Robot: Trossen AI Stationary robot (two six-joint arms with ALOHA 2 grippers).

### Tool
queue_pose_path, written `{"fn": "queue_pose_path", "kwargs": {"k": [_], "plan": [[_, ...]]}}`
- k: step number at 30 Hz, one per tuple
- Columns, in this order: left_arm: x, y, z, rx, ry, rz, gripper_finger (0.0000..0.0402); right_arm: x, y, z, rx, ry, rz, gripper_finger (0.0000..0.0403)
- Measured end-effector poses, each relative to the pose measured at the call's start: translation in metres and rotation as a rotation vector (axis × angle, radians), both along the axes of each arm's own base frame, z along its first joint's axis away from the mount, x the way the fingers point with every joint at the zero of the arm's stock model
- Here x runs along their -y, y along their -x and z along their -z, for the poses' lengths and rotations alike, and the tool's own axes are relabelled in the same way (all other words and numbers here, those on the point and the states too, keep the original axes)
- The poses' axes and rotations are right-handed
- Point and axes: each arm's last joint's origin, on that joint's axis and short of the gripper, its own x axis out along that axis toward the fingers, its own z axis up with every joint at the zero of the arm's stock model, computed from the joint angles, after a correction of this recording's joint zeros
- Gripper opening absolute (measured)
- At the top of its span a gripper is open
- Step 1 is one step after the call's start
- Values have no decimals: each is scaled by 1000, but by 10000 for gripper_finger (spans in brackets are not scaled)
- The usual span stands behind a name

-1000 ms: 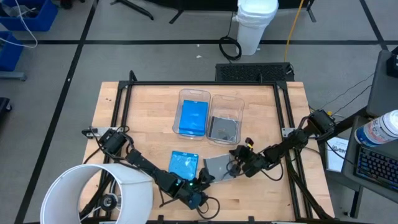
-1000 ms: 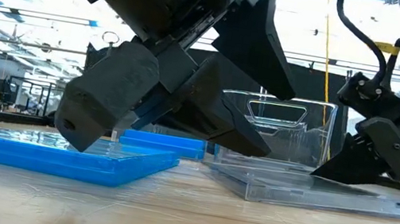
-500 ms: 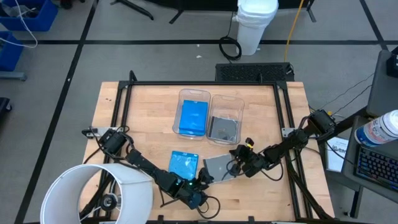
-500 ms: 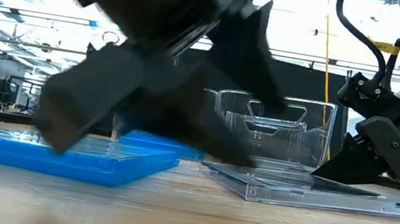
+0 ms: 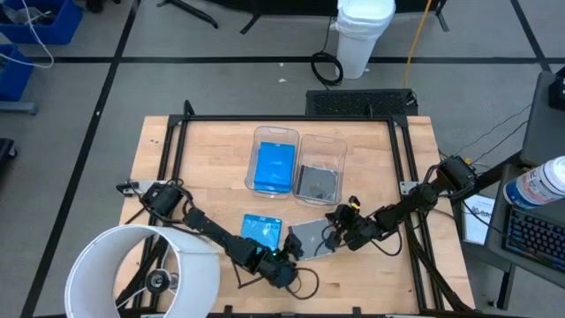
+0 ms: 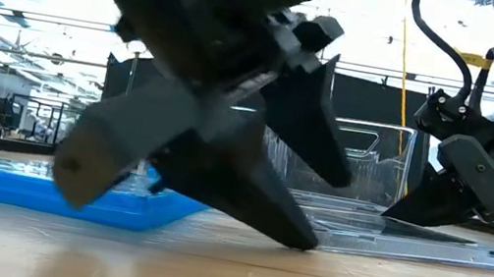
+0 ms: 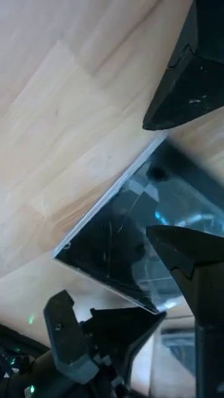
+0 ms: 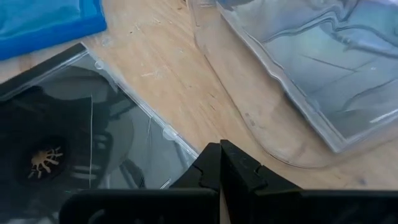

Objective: Pick & place jewel cases by type
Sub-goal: Put the black CD case into the right transparent bin

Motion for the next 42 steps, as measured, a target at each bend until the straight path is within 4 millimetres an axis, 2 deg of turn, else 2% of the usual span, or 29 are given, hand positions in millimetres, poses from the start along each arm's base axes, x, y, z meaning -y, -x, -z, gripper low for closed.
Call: {"fn": "queue_pose_path", "kwargs": {"k": [5,21,26,33,42], "plan": [[-3,-3,18,-30,19,-32,268,0,-1,0,4,24,-11,0],[-1,-2,17,-29,44,-26,268,2,2,-7,-16,85,-26,0],[-1,-2,17,-31,57,-17,268,6,9,-10,-72,105,7,0],[-1,-2,17,-25,64,-17,268,-3,2,-22,44,109,-58,0],[-2,-4,17,-22,72,-15,268,-2,4,-19,3,77,-67,0]]}}
